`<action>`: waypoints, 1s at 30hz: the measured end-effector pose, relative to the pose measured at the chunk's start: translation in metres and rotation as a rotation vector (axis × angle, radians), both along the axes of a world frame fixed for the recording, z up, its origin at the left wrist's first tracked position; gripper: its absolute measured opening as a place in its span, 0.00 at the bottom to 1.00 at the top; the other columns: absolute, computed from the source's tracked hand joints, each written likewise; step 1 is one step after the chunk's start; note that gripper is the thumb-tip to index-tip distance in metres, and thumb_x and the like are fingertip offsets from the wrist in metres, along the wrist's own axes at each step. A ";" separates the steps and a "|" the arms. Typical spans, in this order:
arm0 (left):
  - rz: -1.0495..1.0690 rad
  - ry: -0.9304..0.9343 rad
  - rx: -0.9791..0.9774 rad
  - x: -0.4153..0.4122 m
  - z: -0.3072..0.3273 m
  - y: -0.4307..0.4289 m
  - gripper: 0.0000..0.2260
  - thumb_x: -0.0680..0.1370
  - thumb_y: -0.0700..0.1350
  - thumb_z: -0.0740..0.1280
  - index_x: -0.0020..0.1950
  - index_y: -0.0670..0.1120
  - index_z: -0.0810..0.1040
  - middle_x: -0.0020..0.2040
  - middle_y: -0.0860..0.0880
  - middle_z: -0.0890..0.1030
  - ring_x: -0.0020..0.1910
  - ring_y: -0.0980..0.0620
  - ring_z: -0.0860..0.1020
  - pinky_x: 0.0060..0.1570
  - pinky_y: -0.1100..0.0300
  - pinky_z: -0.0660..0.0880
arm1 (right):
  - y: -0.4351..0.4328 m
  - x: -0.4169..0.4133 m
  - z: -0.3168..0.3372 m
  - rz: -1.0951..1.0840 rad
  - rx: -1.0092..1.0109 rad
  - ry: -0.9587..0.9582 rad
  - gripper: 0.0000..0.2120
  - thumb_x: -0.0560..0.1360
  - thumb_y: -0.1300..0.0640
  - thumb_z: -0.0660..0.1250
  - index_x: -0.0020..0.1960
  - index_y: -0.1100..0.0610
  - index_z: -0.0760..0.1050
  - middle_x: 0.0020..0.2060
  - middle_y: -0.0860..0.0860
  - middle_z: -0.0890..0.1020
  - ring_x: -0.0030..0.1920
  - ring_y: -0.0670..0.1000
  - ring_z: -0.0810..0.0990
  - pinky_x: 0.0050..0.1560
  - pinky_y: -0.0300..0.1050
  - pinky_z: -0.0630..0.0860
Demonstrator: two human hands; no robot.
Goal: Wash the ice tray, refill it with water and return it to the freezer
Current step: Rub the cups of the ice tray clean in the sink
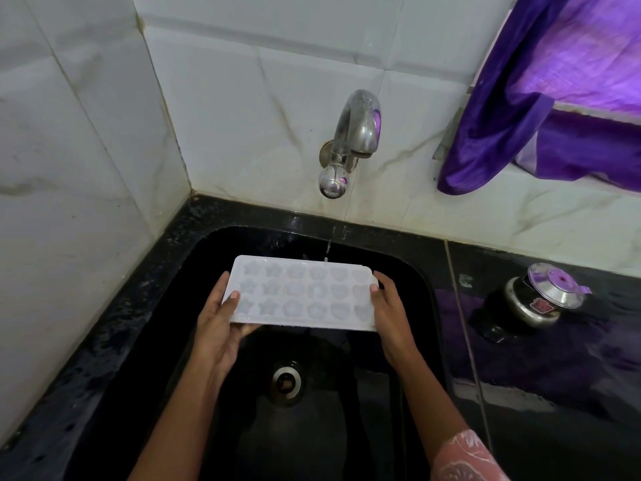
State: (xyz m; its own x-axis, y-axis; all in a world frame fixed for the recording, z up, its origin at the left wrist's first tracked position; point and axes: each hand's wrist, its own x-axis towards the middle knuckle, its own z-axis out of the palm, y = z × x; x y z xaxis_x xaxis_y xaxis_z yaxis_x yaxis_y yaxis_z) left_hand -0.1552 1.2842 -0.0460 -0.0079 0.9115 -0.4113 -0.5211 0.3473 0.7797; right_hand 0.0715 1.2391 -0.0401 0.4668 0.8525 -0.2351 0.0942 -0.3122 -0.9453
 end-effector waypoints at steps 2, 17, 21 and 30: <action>-0.050 -0.029 -0.030 -0.001 0.003 0.000 0.16 0.79 0.36 0.58 0.65 0.48 0.71 0.53 0.49 0.78 0.52 0.48 0.77 0.33 0.54 0.81 | -0.003 -0.001 -0.002 -0.037 0.038 -0.012 0.17 0.81 0.53 0.53 0.70 0.52 0.65 0.62 0.52 0.74 0.59 0.52 0.74 0.59 0.49 0.73; -0.202 -0.043 -0.079 -0.003 0.015 0.001 0.10 0.82 0.50 0.54 0.56 0.51 0.74 0.53 0.46 0.81 0.50 0.44 0.80 0.34 0.45 0.80 | -0.011 0.001 -0.003 -0.055 -0.013 -0.118 0.16 0.81 0.54 0.54 0.68 0.50 0.66 0.57 0.52 0.76 0.54 0.50 0.75 0.52 0.43 0.71; -0.171 -0.039 -0.076 -0.001 0.015 -0.003 0.11 0.82 0.50 0.54 0.56 0.51 0.74 0.51 0.47 0.81 0.50 0.45 0.80 0.33 0.45 0.81 | -0.008 0.004 0.005 -0.014 0.016 -0.493 0.18 0.80 0.54 0.57 0.69 0.51 0.67 0.57 0.56 0.71 0.56 0.54 0.72 0.56 0.44 0.69; -0.125 -0.032 -0.074 -0.003 0.015 -0.004 0.11 0.82 0.51 0.54 0.55 0.52 0.75 0.52 0.47 0.81 0.51 0.45 0.80 0.32 0.47 0.81 | -0.004 0.003 0.019 0.285 -0.094 -1.098 0.19 0.78 0.46 0.58 0.66 0.52 0.71 0.54 0.56 0.68 0.54 0.55 0.67 0.52 0.46 0.66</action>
